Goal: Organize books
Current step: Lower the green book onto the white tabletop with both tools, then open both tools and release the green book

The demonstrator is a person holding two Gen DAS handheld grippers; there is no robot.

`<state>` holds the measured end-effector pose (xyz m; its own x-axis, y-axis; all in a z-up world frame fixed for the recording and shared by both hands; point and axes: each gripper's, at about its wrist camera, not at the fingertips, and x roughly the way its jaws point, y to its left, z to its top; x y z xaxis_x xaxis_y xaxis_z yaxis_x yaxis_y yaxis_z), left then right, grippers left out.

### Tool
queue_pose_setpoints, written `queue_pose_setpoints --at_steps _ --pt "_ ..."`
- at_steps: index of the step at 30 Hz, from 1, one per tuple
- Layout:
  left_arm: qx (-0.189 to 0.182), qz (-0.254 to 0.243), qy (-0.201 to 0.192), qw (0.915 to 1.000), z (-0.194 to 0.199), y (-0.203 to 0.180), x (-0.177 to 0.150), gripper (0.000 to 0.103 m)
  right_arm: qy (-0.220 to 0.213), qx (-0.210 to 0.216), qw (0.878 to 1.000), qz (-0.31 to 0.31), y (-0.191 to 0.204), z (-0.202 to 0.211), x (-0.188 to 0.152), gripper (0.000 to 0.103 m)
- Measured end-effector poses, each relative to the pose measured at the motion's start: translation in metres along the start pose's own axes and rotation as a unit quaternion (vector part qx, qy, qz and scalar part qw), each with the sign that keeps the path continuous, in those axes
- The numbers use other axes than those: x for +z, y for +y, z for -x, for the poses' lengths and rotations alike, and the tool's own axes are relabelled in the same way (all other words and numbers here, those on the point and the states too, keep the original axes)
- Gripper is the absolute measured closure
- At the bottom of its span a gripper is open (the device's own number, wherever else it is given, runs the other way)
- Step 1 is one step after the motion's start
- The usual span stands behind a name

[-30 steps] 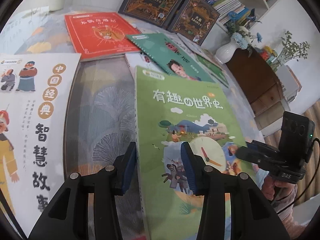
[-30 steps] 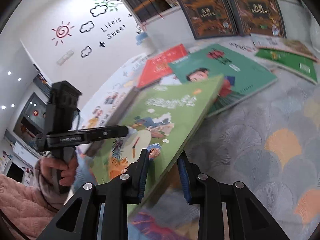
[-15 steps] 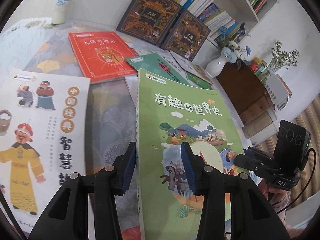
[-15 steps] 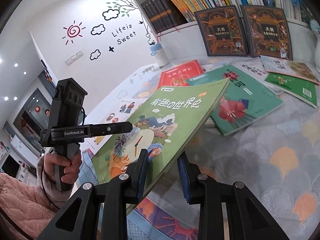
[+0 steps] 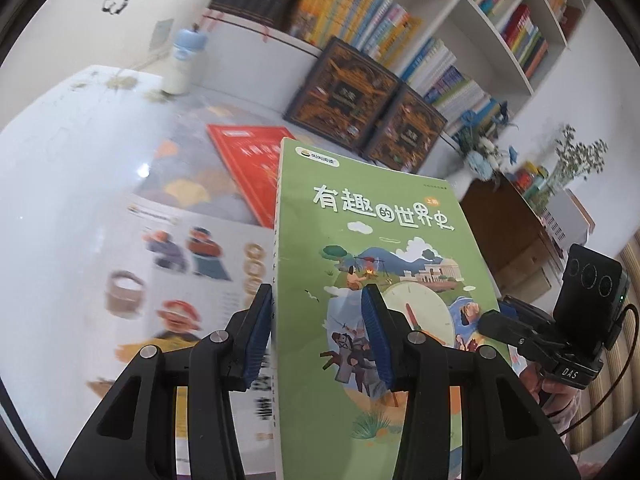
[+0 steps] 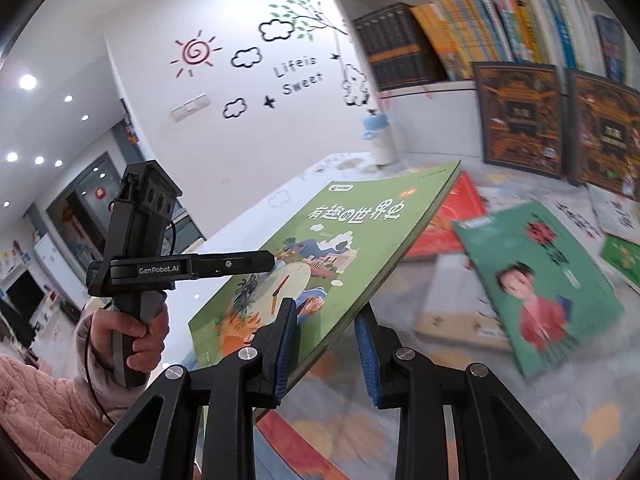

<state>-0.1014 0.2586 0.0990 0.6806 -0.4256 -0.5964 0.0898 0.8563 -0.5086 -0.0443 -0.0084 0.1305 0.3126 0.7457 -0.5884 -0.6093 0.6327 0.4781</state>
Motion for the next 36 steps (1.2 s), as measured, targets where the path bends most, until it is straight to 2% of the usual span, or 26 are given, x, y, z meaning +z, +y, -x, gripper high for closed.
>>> queue_pose_setpoints --at_steps 6,15,27,30,33,36 --pt "0.029 0.012 -0.017 0.9994 0.019 0.031 0.009 0.062 0.008 0.028 1.0 0.011 0.019 -0.04 0.012 0.074" --pt "0.049 0.052 -0.01 0.9974 0.02 0.093 0.001 0.062 0.034 0.054 0.998 -0.011 0.031 -0.105 -0.002 0.074" --pt "0.061 0.068 -0.005 0.9958 0.01 0.114 -0.013 0.062 0.063 0.048 0.996 -0.044 0.02 -0.141 -0.019 0.074" --pt "0.072 0.06 -0.006 0.9956 0.011 0.112 -0.014 0.062 0.071 0.053 0.994 -0.06 0.016 -0.147 -0.025 0.074" --pt "0.109 0.046 -0.002 0.993 0.011 0.108 -0.015 0.062 0.075 0.056 0.993 -0.07 0.015 -0.149 -0.027 0.074" --pt "0.112 0.044 -0.008 0.9927 0.013 0.106 -0.016 0.061 0.074 0.053 0.993 -0.07 0.015 -0.15 -0.024 0.074"
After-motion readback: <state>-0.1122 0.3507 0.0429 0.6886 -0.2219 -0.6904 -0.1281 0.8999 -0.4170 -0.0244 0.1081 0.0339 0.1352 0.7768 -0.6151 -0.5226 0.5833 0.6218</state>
